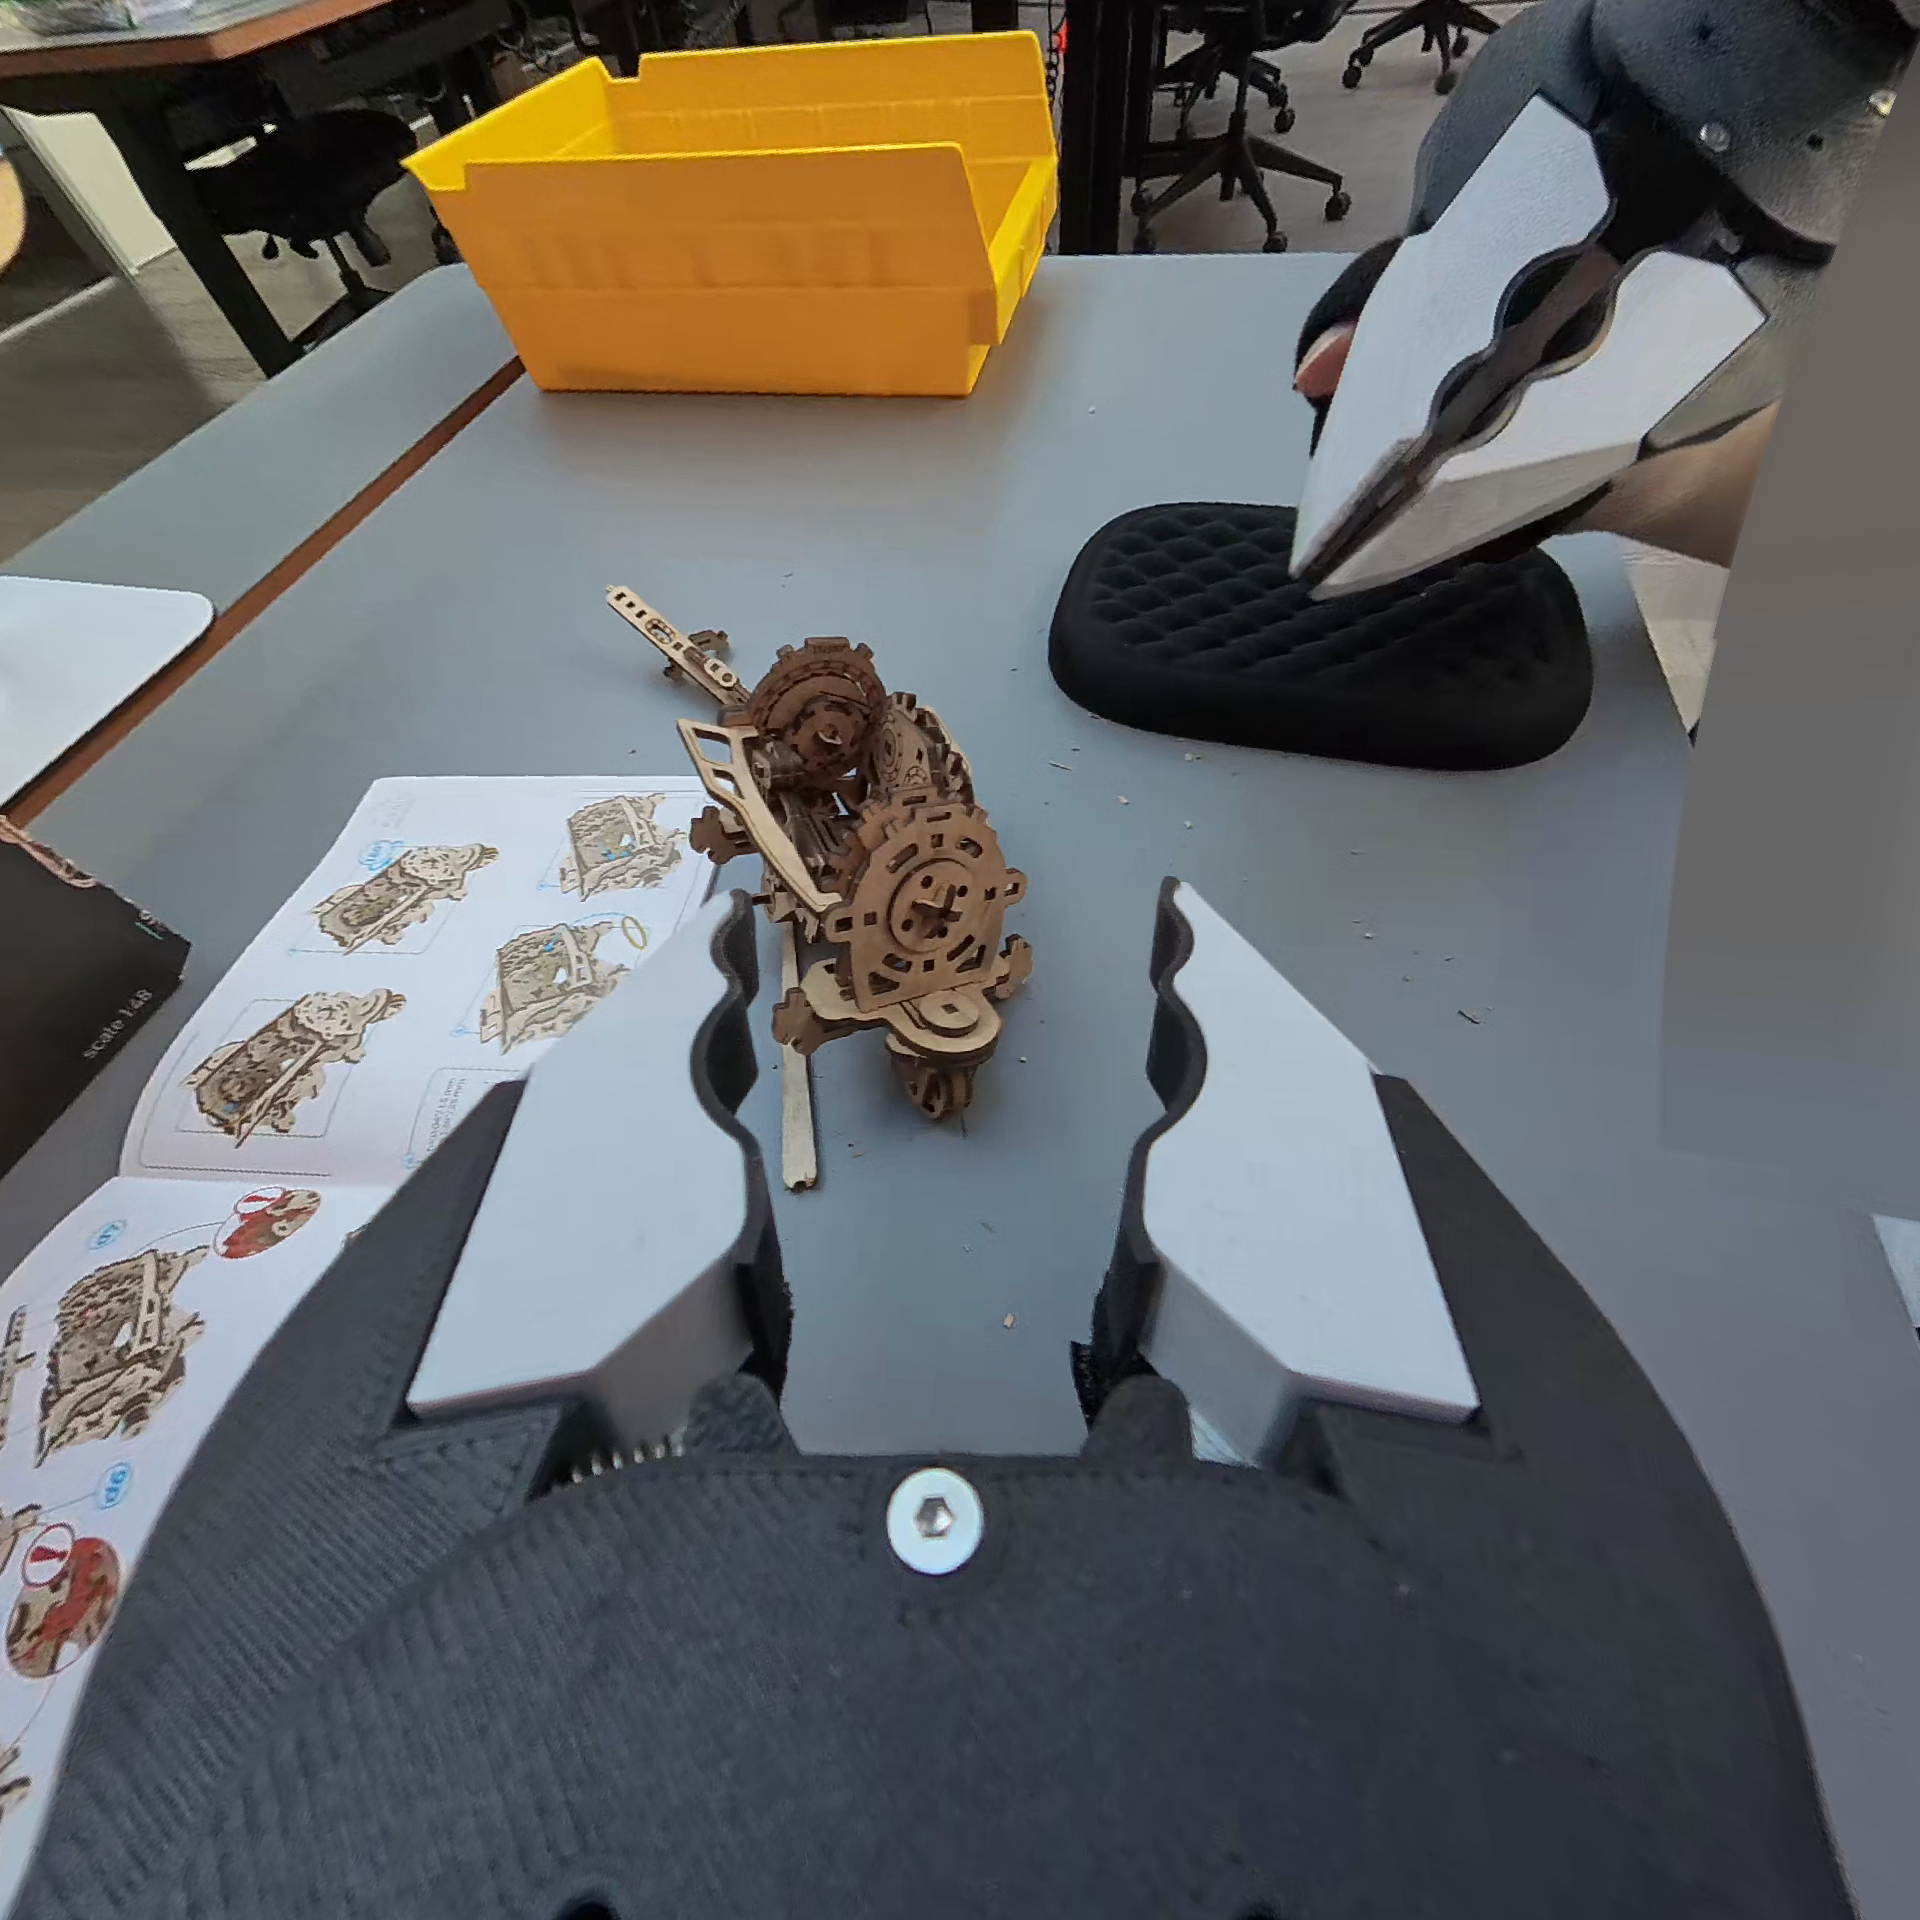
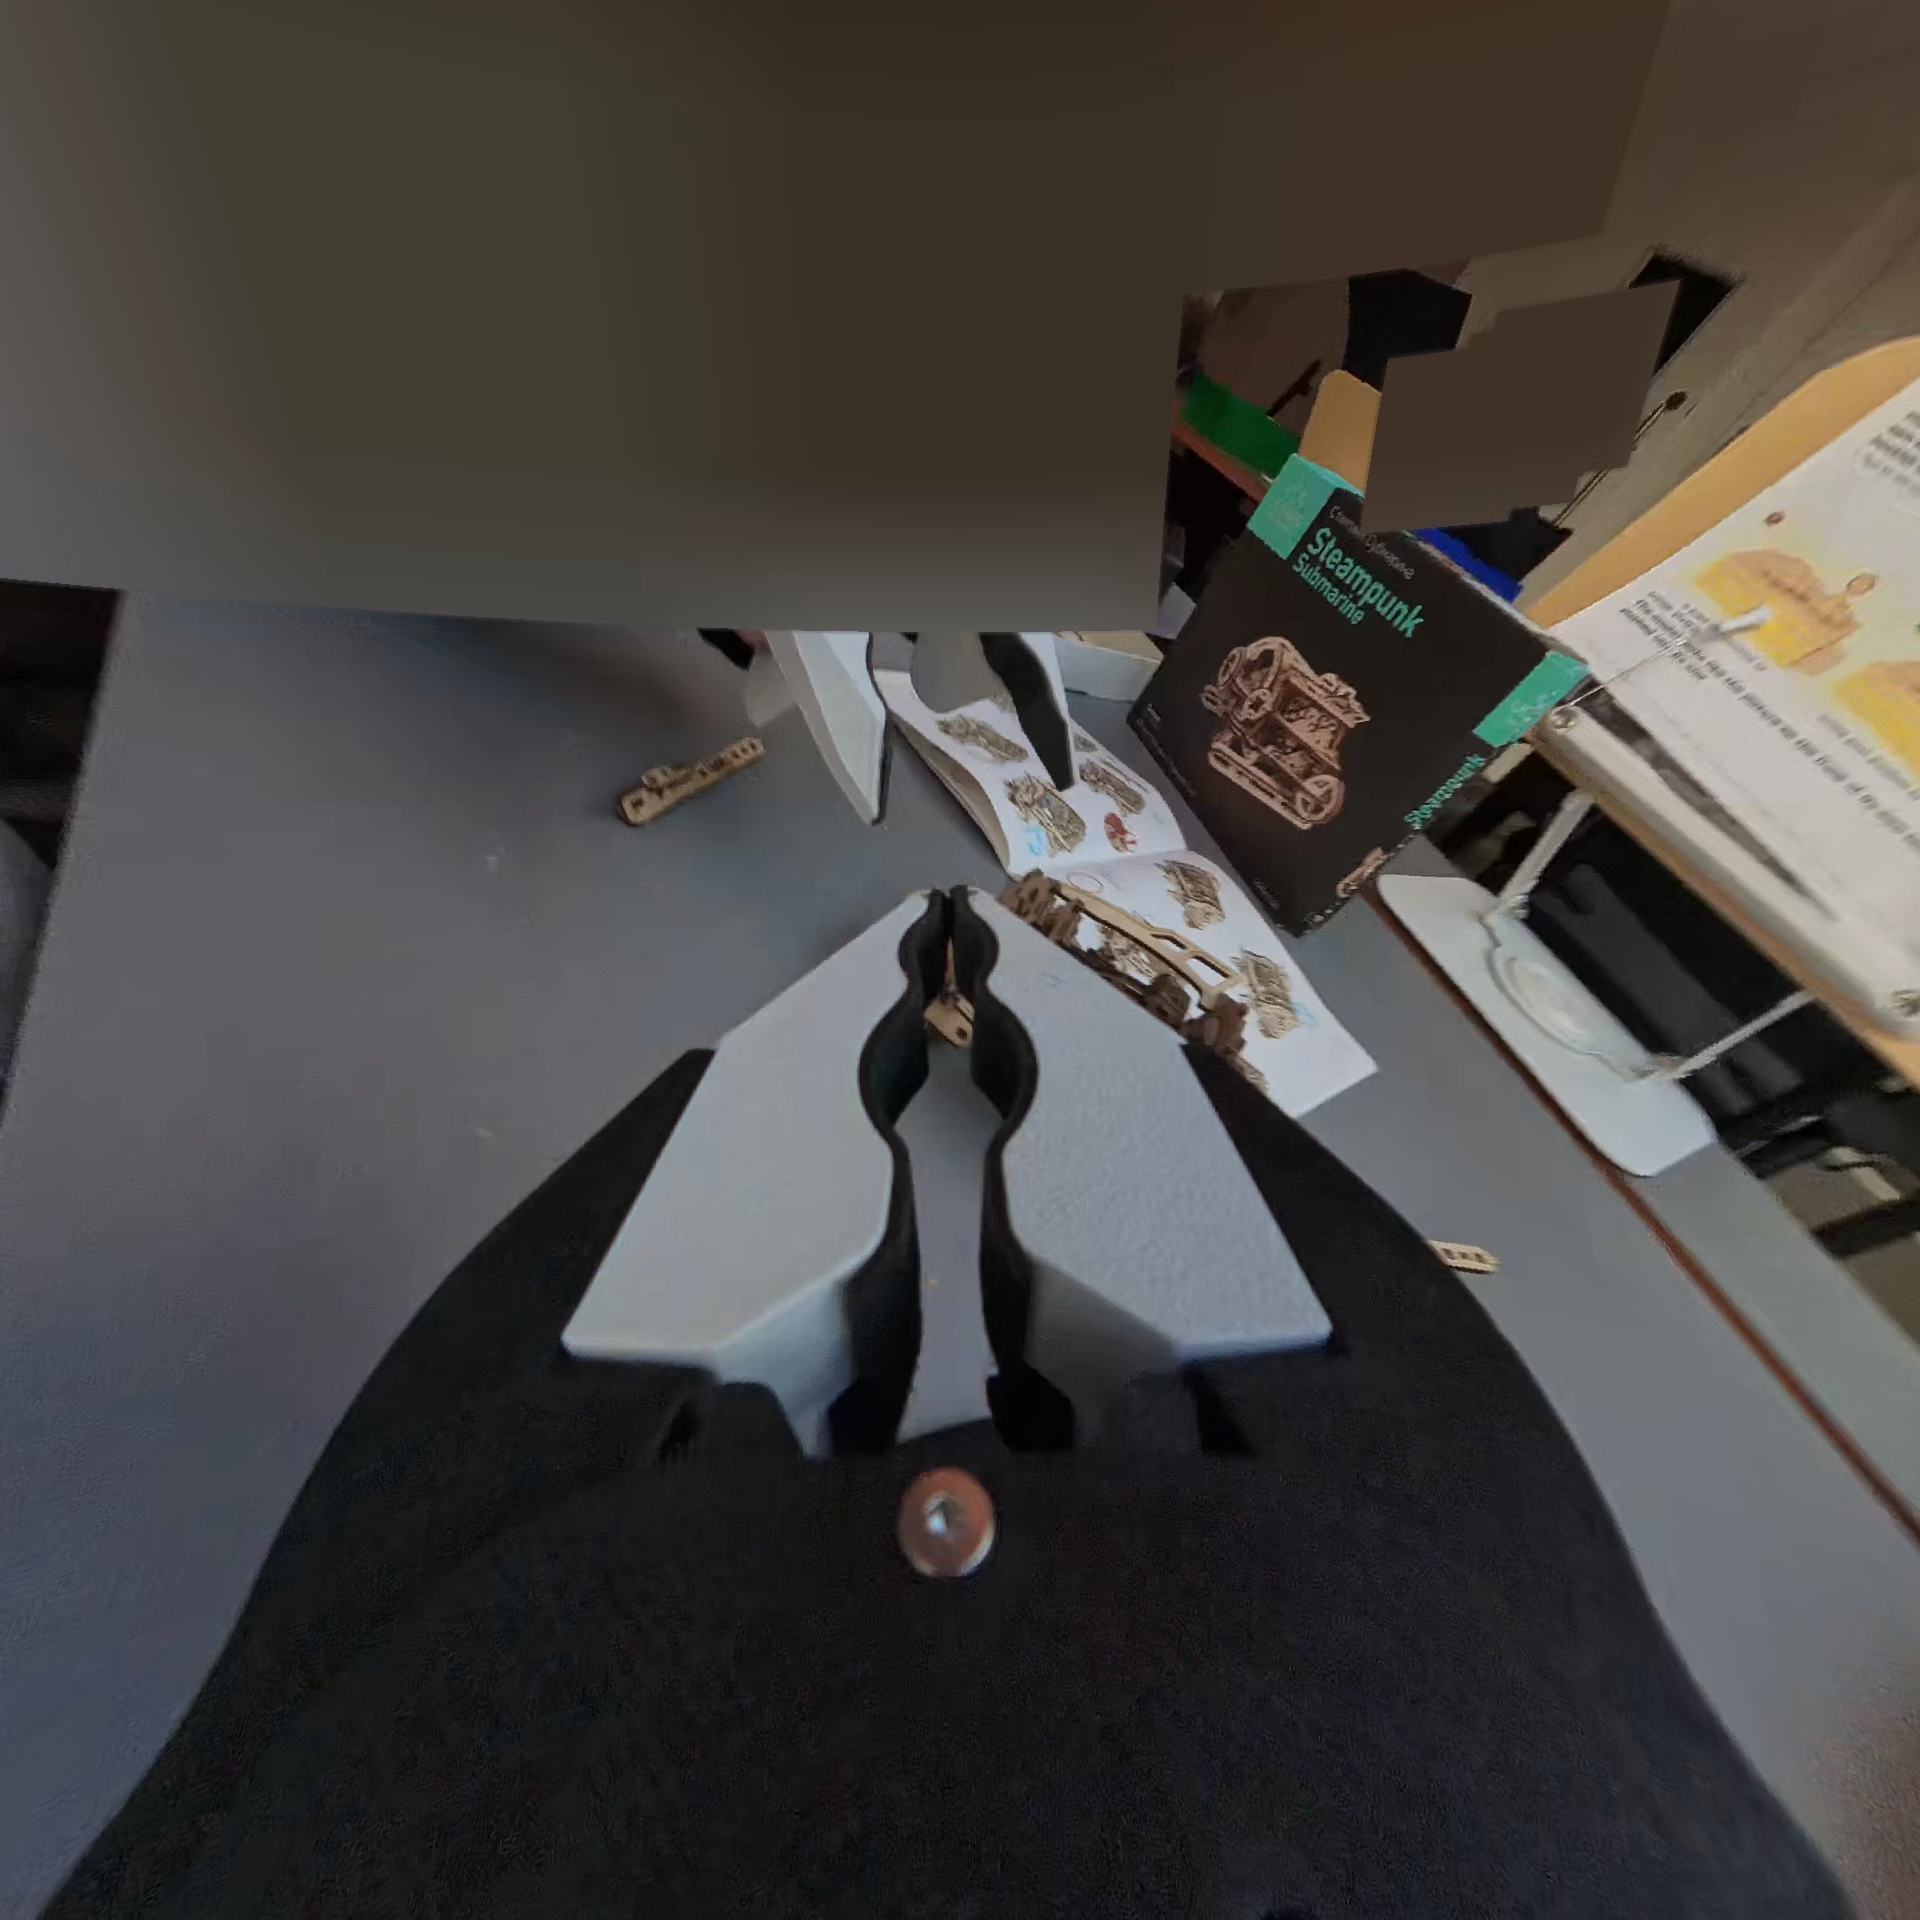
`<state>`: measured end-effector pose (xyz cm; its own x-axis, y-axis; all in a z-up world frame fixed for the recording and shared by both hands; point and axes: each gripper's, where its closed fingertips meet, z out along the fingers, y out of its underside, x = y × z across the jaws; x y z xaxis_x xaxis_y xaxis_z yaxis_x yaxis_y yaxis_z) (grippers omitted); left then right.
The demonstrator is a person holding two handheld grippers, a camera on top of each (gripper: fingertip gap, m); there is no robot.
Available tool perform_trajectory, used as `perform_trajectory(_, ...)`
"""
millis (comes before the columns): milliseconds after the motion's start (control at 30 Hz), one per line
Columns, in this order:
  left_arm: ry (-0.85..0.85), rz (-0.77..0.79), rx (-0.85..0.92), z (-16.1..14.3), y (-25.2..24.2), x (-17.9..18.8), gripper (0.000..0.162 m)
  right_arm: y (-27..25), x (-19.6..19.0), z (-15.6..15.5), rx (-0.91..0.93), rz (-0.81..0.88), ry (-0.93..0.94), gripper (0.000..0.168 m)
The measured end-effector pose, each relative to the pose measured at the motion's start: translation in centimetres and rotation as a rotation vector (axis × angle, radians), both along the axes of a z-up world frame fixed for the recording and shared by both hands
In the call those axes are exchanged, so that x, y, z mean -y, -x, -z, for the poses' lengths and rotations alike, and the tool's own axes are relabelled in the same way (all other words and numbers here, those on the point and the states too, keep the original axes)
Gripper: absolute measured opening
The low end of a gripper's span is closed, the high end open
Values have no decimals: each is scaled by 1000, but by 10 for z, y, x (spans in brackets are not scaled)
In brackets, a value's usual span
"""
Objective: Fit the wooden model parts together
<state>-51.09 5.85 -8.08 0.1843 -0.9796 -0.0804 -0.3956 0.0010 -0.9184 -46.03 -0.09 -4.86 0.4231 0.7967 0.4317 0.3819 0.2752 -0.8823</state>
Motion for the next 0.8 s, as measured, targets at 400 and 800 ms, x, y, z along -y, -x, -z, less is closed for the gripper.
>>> perform_trajectory(400, -7, 19, 105, -22, -1, 10, 69, -132, -58, -8, 253, 1015, -117, 0)
perform_trajectory(800, -174, -146, 161, -29, 9, -7, 87, -149, -33, -4, 232, 1159, 2, 0)
